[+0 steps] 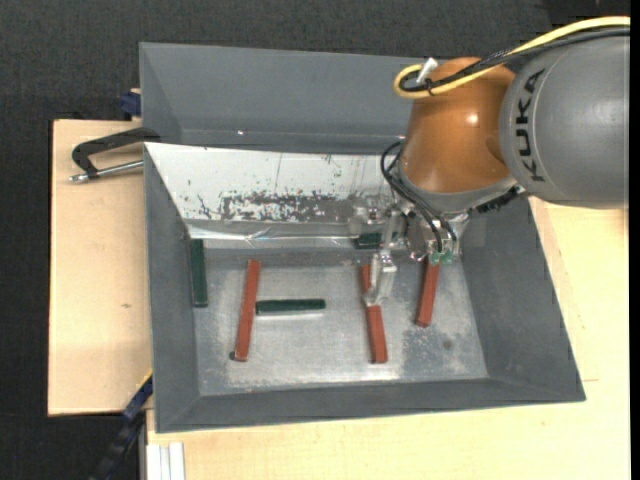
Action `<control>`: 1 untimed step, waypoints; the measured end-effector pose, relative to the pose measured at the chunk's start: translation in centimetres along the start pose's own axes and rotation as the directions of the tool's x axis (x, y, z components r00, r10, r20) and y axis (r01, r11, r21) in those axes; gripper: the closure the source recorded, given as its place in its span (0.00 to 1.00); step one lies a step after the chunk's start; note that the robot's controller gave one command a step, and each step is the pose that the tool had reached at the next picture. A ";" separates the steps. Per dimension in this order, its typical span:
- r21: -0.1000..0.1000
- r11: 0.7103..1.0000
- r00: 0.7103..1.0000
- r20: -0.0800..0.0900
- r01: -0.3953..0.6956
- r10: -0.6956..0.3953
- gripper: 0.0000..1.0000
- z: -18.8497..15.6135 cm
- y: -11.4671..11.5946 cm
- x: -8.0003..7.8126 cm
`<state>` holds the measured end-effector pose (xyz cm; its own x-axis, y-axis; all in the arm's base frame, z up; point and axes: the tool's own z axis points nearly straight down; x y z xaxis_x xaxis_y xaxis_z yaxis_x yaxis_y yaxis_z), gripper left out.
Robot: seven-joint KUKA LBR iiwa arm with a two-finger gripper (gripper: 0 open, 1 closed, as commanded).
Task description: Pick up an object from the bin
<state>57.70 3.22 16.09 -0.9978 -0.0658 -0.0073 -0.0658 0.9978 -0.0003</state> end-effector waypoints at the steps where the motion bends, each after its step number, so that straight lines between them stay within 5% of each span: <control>1: -0.003 0.979 0.979 -0.006 0.202 -0.202 0.00 3.7 0.7 0.4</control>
Offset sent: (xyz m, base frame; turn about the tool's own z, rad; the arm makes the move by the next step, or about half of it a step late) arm -0.0046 0.1199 -0.0643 -0.1983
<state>57.27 3.86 12.34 -0.9640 -0.2660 -0.0006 -0.2660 0.9640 0.0015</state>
